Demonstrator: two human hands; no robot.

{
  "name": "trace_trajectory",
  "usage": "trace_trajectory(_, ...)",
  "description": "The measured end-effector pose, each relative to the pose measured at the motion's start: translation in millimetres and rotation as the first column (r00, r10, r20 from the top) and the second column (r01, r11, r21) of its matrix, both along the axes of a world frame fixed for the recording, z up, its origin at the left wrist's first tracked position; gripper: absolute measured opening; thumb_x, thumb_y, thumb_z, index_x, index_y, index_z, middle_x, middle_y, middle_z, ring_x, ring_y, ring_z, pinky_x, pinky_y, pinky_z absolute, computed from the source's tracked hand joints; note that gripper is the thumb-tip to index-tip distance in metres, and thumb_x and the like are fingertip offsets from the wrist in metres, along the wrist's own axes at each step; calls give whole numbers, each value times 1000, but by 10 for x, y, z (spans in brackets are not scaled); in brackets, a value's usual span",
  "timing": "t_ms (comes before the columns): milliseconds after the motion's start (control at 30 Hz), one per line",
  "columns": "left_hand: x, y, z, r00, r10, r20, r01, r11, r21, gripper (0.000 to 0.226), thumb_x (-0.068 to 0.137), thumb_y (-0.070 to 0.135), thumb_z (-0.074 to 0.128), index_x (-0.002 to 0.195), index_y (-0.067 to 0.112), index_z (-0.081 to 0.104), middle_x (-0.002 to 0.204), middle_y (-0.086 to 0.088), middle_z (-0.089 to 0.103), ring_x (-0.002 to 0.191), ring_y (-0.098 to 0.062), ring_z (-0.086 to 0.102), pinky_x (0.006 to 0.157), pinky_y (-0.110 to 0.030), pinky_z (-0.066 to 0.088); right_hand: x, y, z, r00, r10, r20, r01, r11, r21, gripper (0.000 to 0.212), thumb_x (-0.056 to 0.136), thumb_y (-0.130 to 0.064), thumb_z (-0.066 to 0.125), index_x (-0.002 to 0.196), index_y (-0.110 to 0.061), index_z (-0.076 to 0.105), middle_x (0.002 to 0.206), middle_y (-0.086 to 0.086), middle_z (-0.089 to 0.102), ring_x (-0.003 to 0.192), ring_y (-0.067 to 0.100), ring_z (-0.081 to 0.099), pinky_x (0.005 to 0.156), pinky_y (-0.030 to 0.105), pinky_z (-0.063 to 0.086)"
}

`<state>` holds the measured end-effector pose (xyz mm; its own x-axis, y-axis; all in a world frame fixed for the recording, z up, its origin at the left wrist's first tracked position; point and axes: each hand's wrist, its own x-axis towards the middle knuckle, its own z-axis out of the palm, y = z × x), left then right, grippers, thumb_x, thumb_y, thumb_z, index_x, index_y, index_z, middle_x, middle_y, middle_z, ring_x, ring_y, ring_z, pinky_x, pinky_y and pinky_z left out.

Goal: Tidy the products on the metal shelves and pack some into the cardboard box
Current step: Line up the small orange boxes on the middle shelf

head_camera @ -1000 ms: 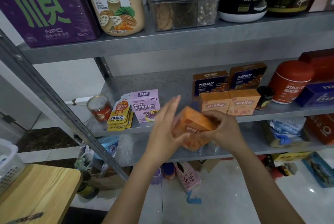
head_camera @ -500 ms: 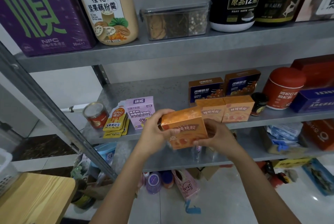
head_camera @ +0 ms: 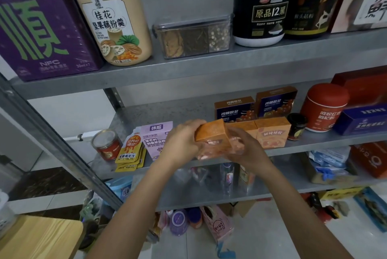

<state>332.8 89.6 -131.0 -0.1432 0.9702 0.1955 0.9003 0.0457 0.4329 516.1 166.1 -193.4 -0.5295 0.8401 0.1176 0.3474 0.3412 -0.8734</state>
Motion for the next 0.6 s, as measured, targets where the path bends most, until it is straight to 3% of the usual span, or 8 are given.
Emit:
trace_trajectory(100, -11, 190, 20, 980, 55, -190, -70, 995, -76, 55, 87, 20, 68, 138, 21, 47, 132, -2, 57, 115, -29, 56, 92, -39, 49, 76, 127, -52, 982, -145, 118, 131, 984, 119, 80, 79, -14, 78, 145, -28, 35, 144, -12, 38, 133, 8, 33, 103, 22, 30)
trace_trajectory(233, -68, 417, -255, 951, 78, -298, -110, 990, -91, 46, 91, 12, 60, 135, 13, 46, 134, -12, 55, 118, -33, 54, 90, -40, 47, 148, 276, -178, 957, -234, 170, 183, 945, 273, 79, 80, -16, 77, 145, -26, 34, 152, -3, 33, 141, 18, 29, 107, 28, 27)
trace_trajectory(300, -47, 459, -558, 946, 65, -318, -120, 981, -155, 55, 91, 5, 56, 143, 9, 38, 147, -15, 41, 133, -32, 41, 102, -39, 38, 132, 320, -208, 954, -231, 191, 163, 934, 317, 79, 80, -16, 76, 145, -24, 33, 154, -2, 30, 142, 18, 26, 107, 27, 23)
trace_trajectory(367, -25, 485, -842, 925, 54, -377, -137, 971, -197, 77, 90, 6, 58, 153, 5, 14, 161, -15, 15, 149, -28, 14, 120, -36, 14, 97, 362, -240, 943, -229, 243, 132, 924, 360, 81, 81, -18, 76, 148, -22, 30, 157, -1, 26, 145, 19, 21, 113, 31, 19)
trace_trajectory(433, -36, 535, -953, 916, 61, -396, -148, 970, -195, 90, 91, 16, 61, 154, 4, 0, 164, -13, 2, 151, -26, -1, 121, -36, -5, 67, 424, -262, 914, -239, 327, 75, 893, 445, 85, 82, -21, 75, 151, -20, 24, 160, 0, 19, 149, 20, 10, 118, 34, 5)
trace_trajectory(600, -68, 573, -901, 919, 11, -394, -121, 959, -257, 93, 92, 23, 60, 154, 2, -5, 163, -15, -6, 151, -27, -7, 123, -39, -5, 84, 645, -194, 722, -351, 596, -111, 791, 601, 91, 86, -32, 70, 154, -19, 12, 162, 3, 10, 150, 23, -2, 116, 44, -14)
